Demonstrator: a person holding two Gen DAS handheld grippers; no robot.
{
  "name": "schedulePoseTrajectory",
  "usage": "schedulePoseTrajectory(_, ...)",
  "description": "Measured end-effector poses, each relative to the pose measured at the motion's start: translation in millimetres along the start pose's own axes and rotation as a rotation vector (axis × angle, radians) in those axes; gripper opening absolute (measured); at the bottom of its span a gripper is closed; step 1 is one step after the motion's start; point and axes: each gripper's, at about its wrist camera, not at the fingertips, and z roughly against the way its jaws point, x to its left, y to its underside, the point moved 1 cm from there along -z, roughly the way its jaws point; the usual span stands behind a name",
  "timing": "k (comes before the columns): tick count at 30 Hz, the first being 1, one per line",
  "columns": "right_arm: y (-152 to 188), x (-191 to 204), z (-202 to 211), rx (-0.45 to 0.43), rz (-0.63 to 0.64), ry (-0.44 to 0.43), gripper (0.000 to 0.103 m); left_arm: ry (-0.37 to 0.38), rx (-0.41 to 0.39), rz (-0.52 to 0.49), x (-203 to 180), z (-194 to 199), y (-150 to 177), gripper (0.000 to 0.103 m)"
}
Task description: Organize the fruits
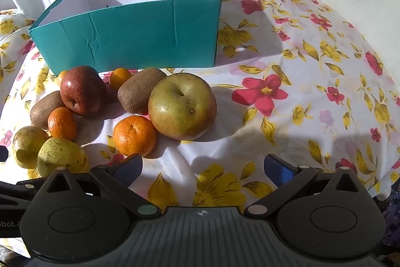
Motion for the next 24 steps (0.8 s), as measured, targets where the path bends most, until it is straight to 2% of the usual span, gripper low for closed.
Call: schedulePoseTrajectory(24,-2.1,-2.8,-0.7,0.006,0.001,-0.005,0.103,0.028,0.02,-0.012,1.5,-5.0,-5.6,0.097)
